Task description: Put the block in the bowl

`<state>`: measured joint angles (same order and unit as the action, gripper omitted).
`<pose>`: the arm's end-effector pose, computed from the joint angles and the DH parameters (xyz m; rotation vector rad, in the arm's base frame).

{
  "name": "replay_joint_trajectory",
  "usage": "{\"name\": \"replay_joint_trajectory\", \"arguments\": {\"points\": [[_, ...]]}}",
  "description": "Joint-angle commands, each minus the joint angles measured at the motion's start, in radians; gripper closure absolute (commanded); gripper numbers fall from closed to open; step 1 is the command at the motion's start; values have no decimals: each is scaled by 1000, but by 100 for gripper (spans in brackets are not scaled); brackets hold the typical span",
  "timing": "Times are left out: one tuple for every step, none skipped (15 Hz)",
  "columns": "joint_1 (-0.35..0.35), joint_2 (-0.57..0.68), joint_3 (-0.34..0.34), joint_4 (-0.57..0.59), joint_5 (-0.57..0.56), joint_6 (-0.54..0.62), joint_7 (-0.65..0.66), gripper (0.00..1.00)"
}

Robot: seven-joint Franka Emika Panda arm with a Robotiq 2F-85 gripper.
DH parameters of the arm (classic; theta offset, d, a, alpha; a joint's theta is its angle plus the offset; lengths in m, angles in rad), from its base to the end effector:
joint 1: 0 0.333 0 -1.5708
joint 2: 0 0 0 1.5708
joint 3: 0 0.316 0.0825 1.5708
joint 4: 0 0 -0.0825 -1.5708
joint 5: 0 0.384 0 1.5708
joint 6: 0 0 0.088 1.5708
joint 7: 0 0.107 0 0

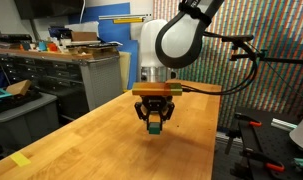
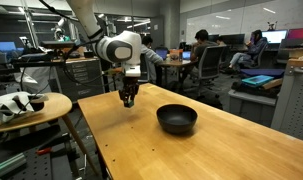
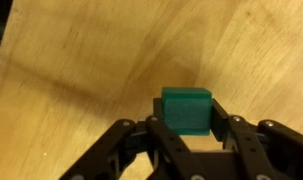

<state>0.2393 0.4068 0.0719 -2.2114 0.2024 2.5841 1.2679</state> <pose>0.5228 0.1653 0.1896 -2.5862 1.6502 0.1825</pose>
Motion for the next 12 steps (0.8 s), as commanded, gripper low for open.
{"name": "replay_joint_trajectory", "arguments": {"points": [[-18, -113, -28, -28, -47, -80, -38, 79], [-25, -129, -37, -24, -64, -97, -44, 79], [-33, -142, -46, -20, -80, -114, -50, 79], [-43, -151, -57, -13, -98, -128, -56, 79], [-53, -159, -66, -8, -115, -139, -62, 79], [-65, -163, -78, -2, -134, -147, -65, 79], [-78, -165, -85, 4, -144, -150, -73, 79], [-91, -161, -97, 12, -161, -152, -77, 79], [-102, -156, -108, 19, -174, -149, -80, 79], [-114, -146, -120, 27, -190, -140, -85, 79], [-126, -136, -129, 37, -198, -134, -93, 79], [-139, -128, -137, 43, -201, -123, -102, 79]]}}
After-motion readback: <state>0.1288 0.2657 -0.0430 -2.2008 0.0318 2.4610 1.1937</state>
